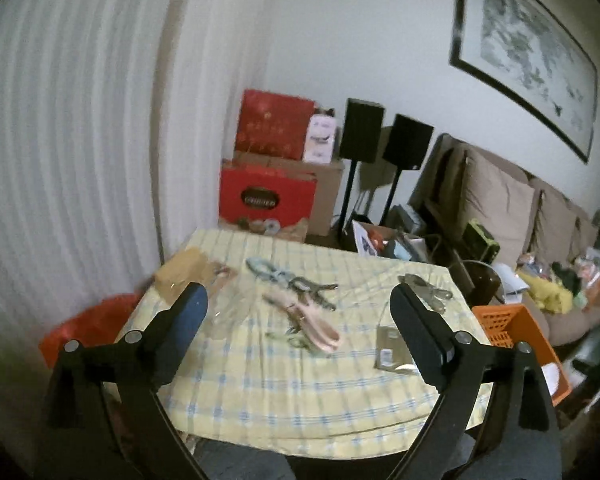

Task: Organize objects
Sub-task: 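Withdraw both grippers from the basket and turn toward the table, then grasp the pink clothespin on the tablecloth with the right gripper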

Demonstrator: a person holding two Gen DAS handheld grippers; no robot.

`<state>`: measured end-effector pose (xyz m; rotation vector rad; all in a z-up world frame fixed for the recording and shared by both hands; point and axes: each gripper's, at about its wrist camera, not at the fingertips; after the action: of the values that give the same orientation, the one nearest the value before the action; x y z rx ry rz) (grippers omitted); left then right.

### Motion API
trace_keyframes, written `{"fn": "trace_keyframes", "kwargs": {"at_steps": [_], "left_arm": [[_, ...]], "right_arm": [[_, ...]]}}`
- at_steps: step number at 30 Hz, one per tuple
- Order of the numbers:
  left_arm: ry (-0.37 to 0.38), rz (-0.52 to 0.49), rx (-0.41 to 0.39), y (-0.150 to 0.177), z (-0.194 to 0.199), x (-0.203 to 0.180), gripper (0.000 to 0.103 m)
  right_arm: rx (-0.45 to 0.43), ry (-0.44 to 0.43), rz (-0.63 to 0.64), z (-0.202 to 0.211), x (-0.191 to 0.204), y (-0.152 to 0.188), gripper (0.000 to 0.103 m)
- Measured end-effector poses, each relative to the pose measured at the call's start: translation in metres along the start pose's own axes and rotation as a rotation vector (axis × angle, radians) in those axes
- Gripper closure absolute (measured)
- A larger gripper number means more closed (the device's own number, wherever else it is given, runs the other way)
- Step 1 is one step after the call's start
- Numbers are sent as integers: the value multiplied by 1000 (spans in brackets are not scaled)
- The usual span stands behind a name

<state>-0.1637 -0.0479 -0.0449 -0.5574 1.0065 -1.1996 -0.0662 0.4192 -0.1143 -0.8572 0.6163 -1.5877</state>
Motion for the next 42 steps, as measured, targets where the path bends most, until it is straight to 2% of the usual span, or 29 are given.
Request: {"fn": "trace_keyframes", "kwargs": {"at_steps": [4,8,12,15,18,20,21,25,29,34,37,39,42], "left_arm": [[-76,73,15,1,-20,42,11],[-78,117,86,11,-35,76,11],[-85,141,109,19,-42,104,11],[-82,150,131,26,-51,122,11],[-52,164,156,34,-56,133,11],[-31,188,169,37,-58,139,11],[-24,197,173,37,-58,141,11],[-1,216,184,38,-60,147,11],[-21,234,191,39,-62,151,11],[-24,253,199,40,-64,155,11],[-37,239,203,41,-65,152,11],[-36,232,205,41,-65,150,11],[-19,247,209,39,-64,146,11]], "right_arm": [[83,-62,51,-38,53,7,21],[164,-110,181,-74,116,5,21],[225,-277,281,-96,174,-6,20],[271,-347,318,-119,209,-14,16],[344,-347,370,-156,248,-26,17],[440,-274,391,-196,275,-30,18],[464,-270,393,-212,284,-32,21],[490,-333,408,-253,316,-43,22],[526,-337,478,-292,351,-55,20],[554,-340,472,-320,365,-57,20],[561,-338,464,-327,369,-57,28],[586,-351,443,-332,367,-56,45],[592,-368,434,-336,364,-55,55]]}}
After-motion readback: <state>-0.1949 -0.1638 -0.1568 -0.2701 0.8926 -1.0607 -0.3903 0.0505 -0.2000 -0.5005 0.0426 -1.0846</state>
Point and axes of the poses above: each gripper's, at about its wrist camera, not at the fingertips, and z roughly against the way its jaws point, x to its left, y to its underside, and after that the axes turned 9 degrees about z, right-handed
